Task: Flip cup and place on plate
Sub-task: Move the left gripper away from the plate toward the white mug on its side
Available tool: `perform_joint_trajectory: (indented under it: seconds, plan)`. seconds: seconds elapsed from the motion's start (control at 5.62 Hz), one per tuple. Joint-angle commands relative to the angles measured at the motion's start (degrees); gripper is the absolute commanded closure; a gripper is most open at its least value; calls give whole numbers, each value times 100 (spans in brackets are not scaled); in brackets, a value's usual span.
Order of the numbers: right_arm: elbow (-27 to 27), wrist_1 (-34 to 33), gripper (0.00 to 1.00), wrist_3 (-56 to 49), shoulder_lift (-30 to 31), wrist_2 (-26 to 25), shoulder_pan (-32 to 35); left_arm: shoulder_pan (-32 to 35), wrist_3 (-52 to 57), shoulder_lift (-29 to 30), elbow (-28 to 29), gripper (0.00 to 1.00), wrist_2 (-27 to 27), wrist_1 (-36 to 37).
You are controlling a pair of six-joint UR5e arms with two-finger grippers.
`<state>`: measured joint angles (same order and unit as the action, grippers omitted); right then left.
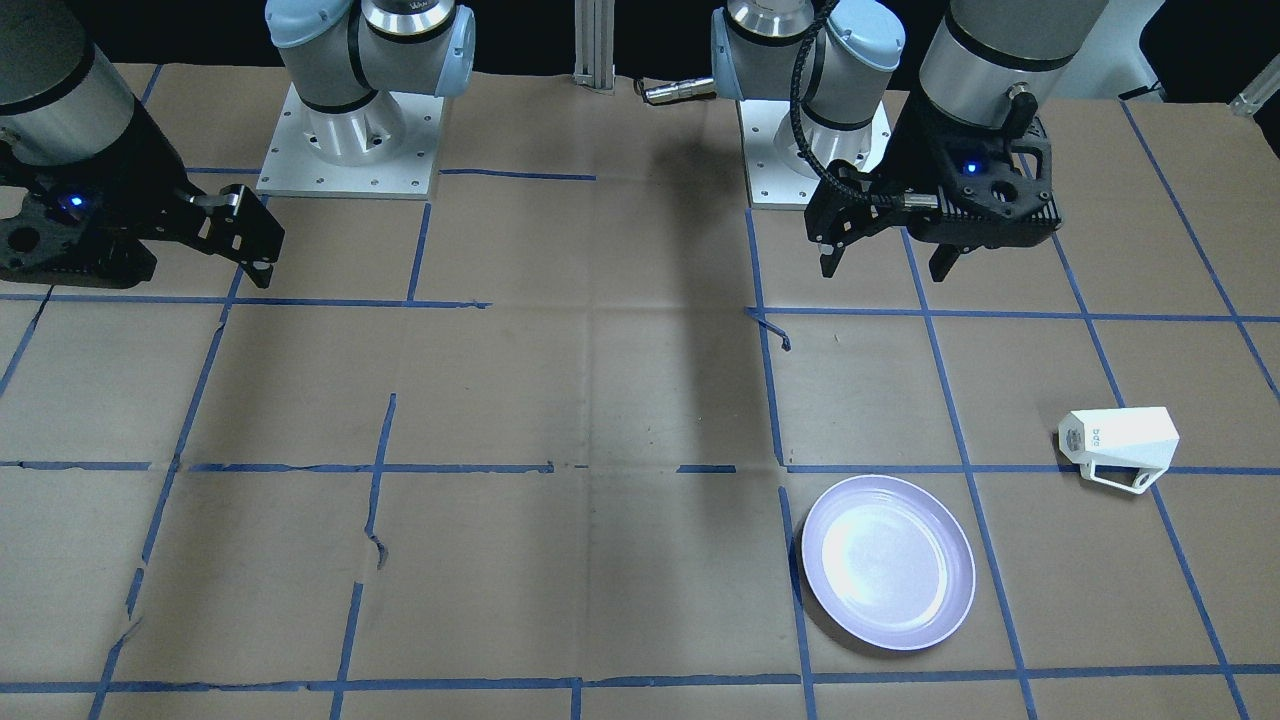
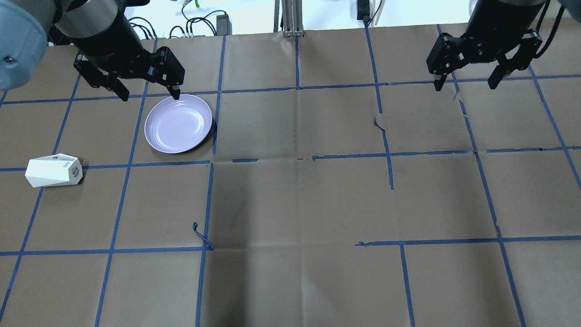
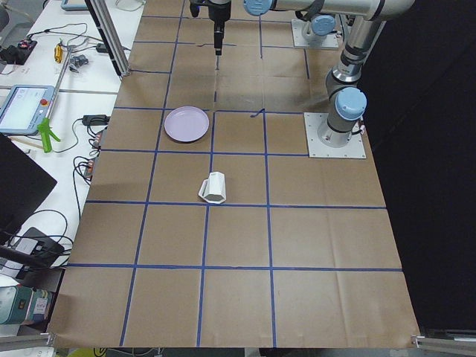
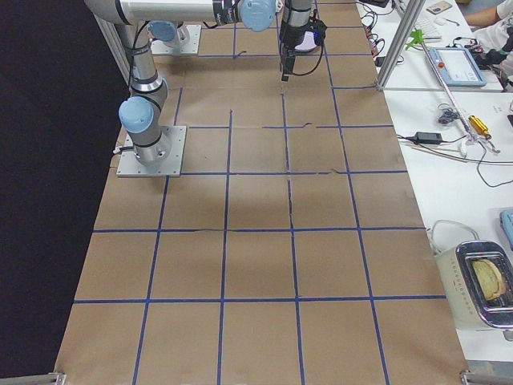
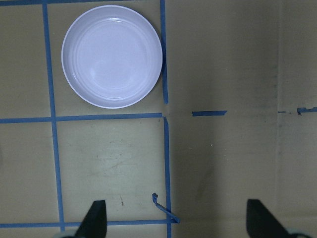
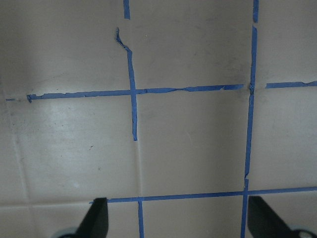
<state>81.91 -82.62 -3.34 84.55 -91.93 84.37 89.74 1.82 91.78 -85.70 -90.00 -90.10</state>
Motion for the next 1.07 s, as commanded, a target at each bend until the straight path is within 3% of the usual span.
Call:
perform_joint_trajectory:
  seconds: [0.0,0.36,0.71,0.89]
  plan:
    - [0,0,0,0,0,0,0,-9,3,-80,-51,2,-9,1]
    - [0,0,0,0,0,0,0,-210,727,-257,-114,2,-35,-17]
    - [0,0,0,0,0,0,0,-1410,1107,-651,-131,1,18,-549]
    - [0,0,0,0,0,0,0,-1946,1850,-679,-70,1,-17,-553]
